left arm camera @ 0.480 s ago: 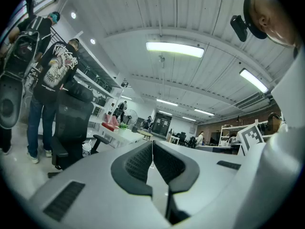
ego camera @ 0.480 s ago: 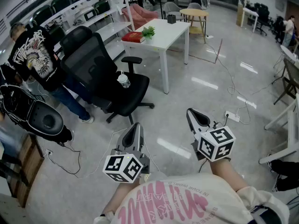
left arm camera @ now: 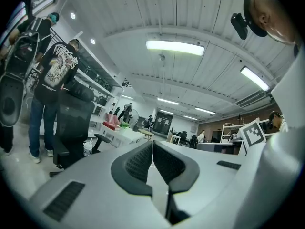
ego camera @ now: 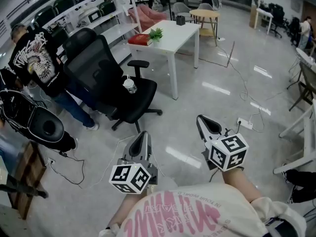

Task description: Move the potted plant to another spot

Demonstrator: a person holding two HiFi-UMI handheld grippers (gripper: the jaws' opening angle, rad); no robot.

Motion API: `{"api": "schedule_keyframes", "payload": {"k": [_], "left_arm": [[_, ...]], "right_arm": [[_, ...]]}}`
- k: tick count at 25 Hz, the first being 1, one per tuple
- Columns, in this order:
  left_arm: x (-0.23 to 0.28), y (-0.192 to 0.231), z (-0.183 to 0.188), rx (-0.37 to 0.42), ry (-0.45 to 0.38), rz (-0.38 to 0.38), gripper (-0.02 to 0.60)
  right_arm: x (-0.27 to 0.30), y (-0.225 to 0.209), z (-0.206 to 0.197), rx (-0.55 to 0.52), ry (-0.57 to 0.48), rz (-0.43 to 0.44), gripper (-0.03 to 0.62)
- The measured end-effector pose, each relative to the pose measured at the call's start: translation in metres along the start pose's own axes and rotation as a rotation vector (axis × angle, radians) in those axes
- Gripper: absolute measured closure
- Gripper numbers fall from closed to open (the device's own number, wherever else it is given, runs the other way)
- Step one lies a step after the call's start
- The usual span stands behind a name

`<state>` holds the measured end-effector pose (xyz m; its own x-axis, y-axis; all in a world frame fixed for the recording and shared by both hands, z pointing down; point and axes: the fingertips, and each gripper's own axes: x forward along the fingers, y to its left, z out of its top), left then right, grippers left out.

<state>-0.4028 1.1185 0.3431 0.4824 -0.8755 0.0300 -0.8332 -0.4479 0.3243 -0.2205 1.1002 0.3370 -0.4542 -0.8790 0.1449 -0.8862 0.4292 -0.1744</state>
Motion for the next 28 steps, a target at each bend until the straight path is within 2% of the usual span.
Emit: {"api": "schedule_keyframes", "payload": {"k": [3,8,10,17,23,28], "left_arm": [[0.001,0.000,-0.007,-0.014,0.003,0.002,0.557],[0.007,0.006,-0.021,-0.038,0.020,-0.006,0.557],[0.017,0.011,-0.027,-0.043,0.026,-0.007,0.557],[0.071,0.031,-0.016,-0.079,0.037,-0.015,0.557],[0.151,0.063,0.001,-0.070,0.039,-0.036,0.557],[0.222,0.099,0.034,-0.093,0.009,-0.052,0.557]], "right_arm": [[0.000,-0.005,-0.004,0.025,0.003,0.005,0.579],[0.011,-0.025,-0.017,0.206,0.017,0.016,0.579],[0.020,-0.037,-0.019,0.246,0.020,0.011,0.579],[0.062,-0.071,-0.009,0.140,0.038,-0.029,0.579],[0.135,-0.114,0.009,0.183,0.056,-0.039,0.579],[0.205,-0.136,0.033,0.175,0.061,-0.017,0.579]]}}
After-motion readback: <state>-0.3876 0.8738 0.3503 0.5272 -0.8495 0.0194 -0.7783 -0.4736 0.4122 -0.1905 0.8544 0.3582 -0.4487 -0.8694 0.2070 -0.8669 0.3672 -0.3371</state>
